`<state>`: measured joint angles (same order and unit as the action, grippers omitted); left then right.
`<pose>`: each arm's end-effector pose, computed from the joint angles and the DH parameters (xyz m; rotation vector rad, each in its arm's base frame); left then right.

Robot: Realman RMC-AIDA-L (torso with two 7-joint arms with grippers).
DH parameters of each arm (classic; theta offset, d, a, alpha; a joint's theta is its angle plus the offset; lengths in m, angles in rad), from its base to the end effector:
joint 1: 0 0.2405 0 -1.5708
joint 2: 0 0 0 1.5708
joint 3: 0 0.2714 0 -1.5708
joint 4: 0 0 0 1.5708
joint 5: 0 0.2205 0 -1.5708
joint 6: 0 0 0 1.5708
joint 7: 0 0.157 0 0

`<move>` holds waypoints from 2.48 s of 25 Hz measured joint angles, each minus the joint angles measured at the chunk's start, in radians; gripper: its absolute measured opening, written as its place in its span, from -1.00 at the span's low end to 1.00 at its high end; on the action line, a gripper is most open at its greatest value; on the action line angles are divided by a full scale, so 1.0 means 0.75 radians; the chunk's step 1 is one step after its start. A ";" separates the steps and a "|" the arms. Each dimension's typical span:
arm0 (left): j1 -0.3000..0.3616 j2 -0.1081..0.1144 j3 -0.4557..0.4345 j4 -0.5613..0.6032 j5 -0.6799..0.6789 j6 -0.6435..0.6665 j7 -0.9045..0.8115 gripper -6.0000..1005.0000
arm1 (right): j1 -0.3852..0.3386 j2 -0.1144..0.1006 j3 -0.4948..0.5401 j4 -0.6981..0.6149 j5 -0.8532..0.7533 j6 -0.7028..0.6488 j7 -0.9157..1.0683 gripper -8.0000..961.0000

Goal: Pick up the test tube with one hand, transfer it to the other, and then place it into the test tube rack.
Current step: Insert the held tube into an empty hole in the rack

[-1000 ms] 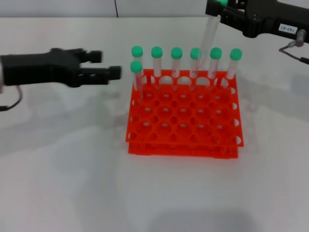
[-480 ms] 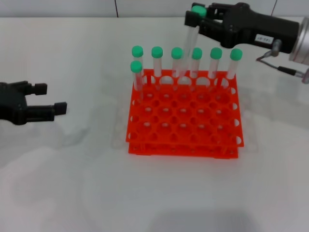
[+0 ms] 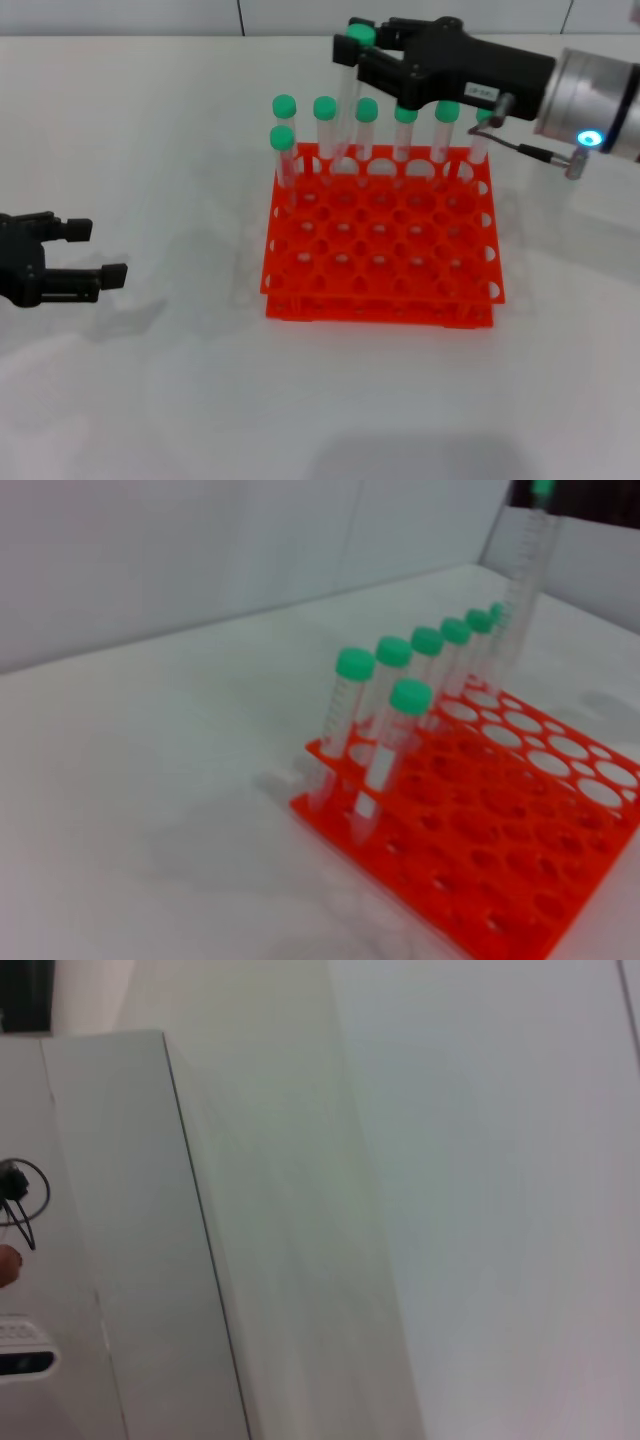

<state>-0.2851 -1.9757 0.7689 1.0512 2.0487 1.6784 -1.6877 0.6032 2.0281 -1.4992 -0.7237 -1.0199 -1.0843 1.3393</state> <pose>-0.3298 0.3027 0.0738 -2.6489 -0.8339 -0.3531 0.1456 0.4122 -0.0452 -2.5383 0.4436 1.0769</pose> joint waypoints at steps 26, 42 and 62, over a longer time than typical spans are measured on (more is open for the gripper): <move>-0.038 0.002 -0.007 -0.013 0.044 0.033 0.070 0.73 | 0.012 0.000 -0.271 0.016 0.273 0.257 -0.195 -0.43; -0.079 0.003 -0.007 -0.026 0.044 0.021 0.064 0.73 | 0.066 0.000 -0.342 0.109 0.400 0.294 -0.303 -0.44; -0.083 -0.001 -0.007 -0.045 0.044 0.002 0.070 0.73 | 0.079 0.000 -0.480 0.149 0.569 0.298 -0.448 -0.44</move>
<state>-0.3476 -1.9762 0.7639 1.0171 2.0817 1.6802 -1.6350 0.6624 2.0278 -1.8595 -0.6123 -0.5932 -0.8606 1.0035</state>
